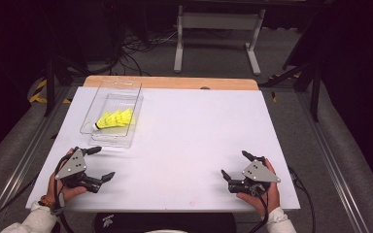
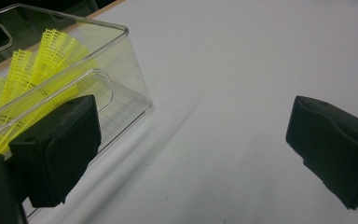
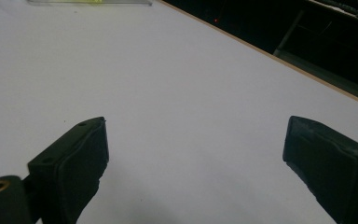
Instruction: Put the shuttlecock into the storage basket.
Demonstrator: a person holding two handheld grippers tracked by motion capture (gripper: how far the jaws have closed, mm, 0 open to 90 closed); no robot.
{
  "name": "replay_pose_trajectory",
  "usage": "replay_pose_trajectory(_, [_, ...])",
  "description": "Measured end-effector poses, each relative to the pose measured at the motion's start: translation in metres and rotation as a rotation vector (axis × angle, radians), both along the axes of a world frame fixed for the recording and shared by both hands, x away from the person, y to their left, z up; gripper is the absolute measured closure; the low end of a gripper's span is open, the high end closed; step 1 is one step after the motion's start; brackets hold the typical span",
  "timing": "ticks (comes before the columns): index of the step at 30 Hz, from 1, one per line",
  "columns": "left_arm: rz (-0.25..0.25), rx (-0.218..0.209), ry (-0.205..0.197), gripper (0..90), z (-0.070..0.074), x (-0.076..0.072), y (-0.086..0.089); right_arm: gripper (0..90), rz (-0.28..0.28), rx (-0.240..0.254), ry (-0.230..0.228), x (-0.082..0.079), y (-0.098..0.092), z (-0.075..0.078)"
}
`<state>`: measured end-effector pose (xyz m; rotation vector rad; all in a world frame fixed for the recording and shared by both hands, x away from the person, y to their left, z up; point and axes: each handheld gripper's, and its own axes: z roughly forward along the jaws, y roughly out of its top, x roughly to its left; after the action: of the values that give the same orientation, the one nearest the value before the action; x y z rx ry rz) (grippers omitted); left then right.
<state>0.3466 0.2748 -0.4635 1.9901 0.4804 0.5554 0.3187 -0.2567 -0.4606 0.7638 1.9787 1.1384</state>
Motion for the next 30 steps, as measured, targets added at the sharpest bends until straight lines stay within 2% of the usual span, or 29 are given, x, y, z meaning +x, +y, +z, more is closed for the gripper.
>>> replay_pose_trajectory(4, [0.002, 0.005, -0.005, 4.1, 0.0006, -0.0007, -0.0007, 6.8, 0.001, 0.018, -0.008, -0.0006, -0.0003, 0.0027])
replay_pose_trajectory(9, [-0.014, 0.013, -0.007, 4.1, 0.0007, -0.0005, -0.0028, 6.6, 0.001, 0.003, -0.014, -0.0022, 0.0014, 0.0029])
replay_pose_trajectory(13, [-0.012, -0.005, -0.01, 4.0, 0.0009, -0.0021, -0.0005, 6.7, -0.005, -0.013, -0.026, -0.0032, 0.0037, 0.0041])
replay_pose_trajectory(18, [-0.016, -0.003, -0.01, 4.0, 0.0009, -0.0017, 0.0003, 6.7, -0.007, -0.02, -0.028, -0.0026, 0.0062, 0.0042])
replay_pose_trajectory(30, [-0.013, 0.001, -0.003, 4.0, 0.0001, 0.0001, -0.0012, 6.0, -0.022, -0.003, -0.031, -0.0025, 0.0038, 0.0049])
